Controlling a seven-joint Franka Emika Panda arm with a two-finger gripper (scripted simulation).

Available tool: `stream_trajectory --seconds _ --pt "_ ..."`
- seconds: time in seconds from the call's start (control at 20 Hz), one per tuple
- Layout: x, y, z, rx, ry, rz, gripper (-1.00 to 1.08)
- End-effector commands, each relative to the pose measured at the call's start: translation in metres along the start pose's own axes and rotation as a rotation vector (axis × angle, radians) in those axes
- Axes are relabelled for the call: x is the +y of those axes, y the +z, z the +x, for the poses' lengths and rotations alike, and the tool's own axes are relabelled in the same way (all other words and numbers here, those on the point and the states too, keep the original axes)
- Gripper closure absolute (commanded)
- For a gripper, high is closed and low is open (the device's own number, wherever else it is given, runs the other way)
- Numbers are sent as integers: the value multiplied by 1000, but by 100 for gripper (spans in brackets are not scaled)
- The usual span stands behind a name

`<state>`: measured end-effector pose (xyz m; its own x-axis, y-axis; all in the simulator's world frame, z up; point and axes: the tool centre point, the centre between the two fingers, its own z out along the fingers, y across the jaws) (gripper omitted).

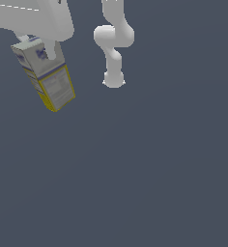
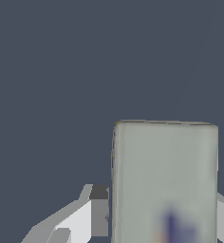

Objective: Pick up the object and move it to a goal position.

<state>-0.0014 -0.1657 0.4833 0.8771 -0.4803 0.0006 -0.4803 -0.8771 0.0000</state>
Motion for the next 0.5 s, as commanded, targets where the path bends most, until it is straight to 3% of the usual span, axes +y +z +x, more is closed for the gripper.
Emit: stream_trajectory --seconds 0.0,0.45 --pt "1 -7 1 -1 0 0 108" --pt "2 -13 2 -1 0 0 108"
